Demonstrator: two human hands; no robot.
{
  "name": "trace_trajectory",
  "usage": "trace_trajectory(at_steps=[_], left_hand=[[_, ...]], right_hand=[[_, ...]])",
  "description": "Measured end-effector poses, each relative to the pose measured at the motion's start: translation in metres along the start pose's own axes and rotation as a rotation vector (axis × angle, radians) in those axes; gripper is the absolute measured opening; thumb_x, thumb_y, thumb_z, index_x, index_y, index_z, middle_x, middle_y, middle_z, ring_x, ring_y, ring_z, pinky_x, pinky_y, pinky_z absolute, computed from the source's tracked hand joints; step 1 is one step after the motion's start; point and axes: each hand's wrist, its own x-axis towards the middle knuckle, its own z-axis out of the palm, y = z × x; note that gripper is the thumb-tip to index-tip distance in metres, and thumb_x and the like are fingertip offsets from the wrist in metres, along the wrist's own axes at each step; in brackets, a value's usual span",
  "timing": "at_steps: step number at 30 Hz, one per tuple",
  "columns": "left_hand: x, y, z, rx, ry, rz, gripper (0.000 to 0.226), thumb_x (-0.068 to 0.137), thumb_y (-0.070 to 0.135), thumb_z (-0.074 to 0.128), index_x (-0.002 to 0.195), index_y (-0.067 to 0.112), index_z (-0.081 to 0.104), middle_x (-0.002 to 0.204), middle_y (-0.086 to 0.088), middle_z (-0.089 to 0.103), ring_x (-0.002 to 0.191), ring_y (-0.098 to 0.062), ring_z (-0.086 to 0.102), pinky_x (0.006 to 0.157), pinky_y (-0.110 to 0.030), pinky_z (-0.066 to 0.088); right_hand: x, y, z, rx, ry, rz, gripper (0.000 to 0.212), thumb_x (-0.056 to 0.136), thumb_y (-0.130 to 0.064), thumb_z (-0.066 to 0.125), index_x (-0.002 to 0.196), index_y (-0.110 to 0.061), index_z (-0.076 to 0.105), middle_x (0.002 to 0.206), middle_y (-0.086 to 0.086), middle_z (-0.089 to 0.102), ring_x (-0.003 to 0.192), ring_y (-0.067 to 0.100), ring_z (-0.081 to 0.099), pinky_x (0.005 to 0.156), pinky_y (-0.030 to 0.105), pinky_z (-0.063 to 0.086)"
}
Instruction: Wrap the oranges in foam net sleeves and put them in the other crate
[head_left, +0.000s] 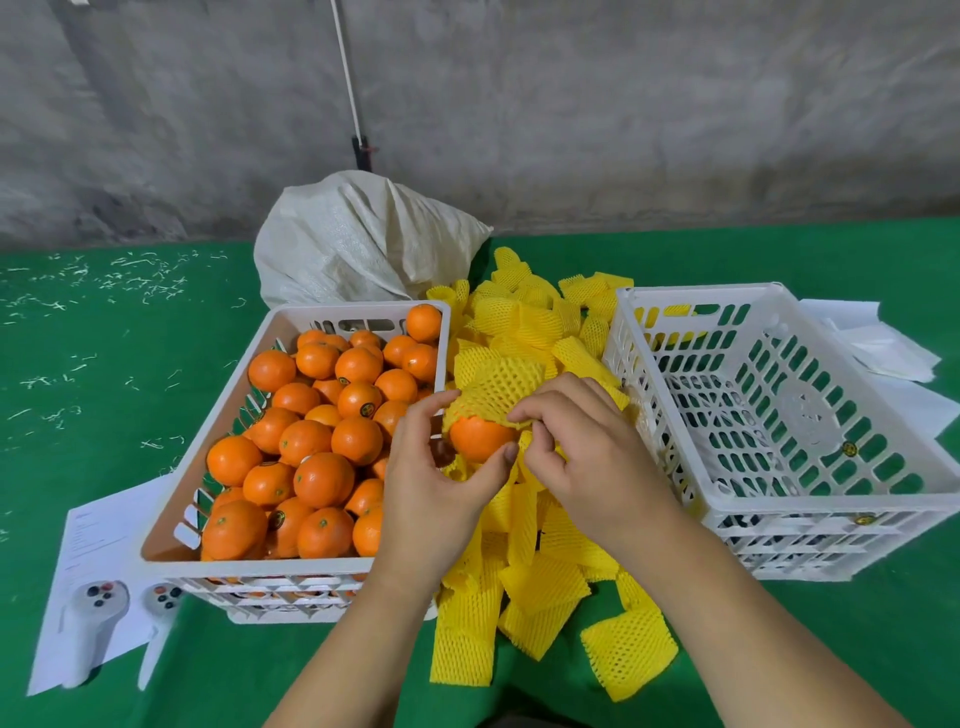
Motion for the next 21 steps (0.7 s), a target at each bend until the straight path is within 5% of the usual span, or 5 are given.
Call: trace_trajectory(at_steps=[5, 8, 11, 16, 21], left_hand=[[-0.007, 0.011, 0.013, -0.320, 0.059, -0.025, 0.062, 0.081, 0.039, 0.086, 0.131, 0.023, 0.054, 0.119, -0.007, 0.068, 0.099, -0.023, 0.072, 0.081, -0.040, 0.062], [-0.003, 0.009, 0.006, -0.414, -0.040, -0.062, 0.065, 0.083, 0.025, 0.089, 0.135, 0.023, 0.051, 0.126, -0.006, 0.067, 0.100, -0.028, 0.072, 0.079, -0.037, 0.063], [-0.002, 0.008, 0.003, -0.404, -0.130, -0.015, 0.070, 0.083, 0.015, 0.088, 0.141, 0.025, 0.050, 0.138, -0.005, 0.061, 0.104, -0.015, 0.073, 0.081, -0.025, 0.060], [-0.005, 0.007, 0.012, -0.376, 0.001, 0.041, 0.063, 0.080, 0.015, 0.090, 0.130, 0.025, 0.054, 0.125, -0.003, 0.067, 0.079, -0.009, 0.070, 0.072, -0.023, 0.058], [-0.004, 0.013, 0.019, -0.457, 0.123, 0.069, 0.061, 0.076, 0.025, 0.091, 0.116, 0.039, 0.049, 0.127, -0.013, 0.057, 0.092, -0.014, 0.069, 0.070, -0.027, 0.059]], right_hand=[[-0.009, -0.003, 0.008, 0.203, 0.062, 0.192, 0.037, 0.095, -0.033, 0.060, 0.127, -0.015, 0.064, 0.124, -0.007, 0.051, 0.118, 0.009, 0.051, 0.096, 0.017, 0.043], [-0.010, 0.007, 0.006, 0.210, 0.074, 0.163, 0.033, 0.100, -0.023, 0.061, 0.131, -0.014, 0.065, 0.123, -0.009, 0.052, 0.113, -0.003, 0.051, 0.093, 0.010, 0.042], [-0.005, 0.009, 0.008, 0.145, 0.150, 0.149, 0.030, 0.094, -0.005, 0.060, 0.122, -0.006, 0.069, 0.116, 0.001, 0.056, 0.105, 0.007, 0.053, 0.090, 0.008, 0.040], [-0.008, 0.002, 0.007, 0.189, 0.303, 0.132, 0.024, 0.094, -0.013, 0.050, 0.101, 0.001, 0.069, 0.112, 0.008, 0.054, 0.105, 0.021, 0.056, 0.089, 0.024, 0.045], [-0.016, -0.001, 0.023, 0.196, 0.250, 0.193, 0.025, 0.093, -0.007, 0.062, 0.118, -0.004, 0.062, 0.119, 0.005, 0.055, 0.111, 0.015, 0.055, 0.094, 0.020, 0.047]])
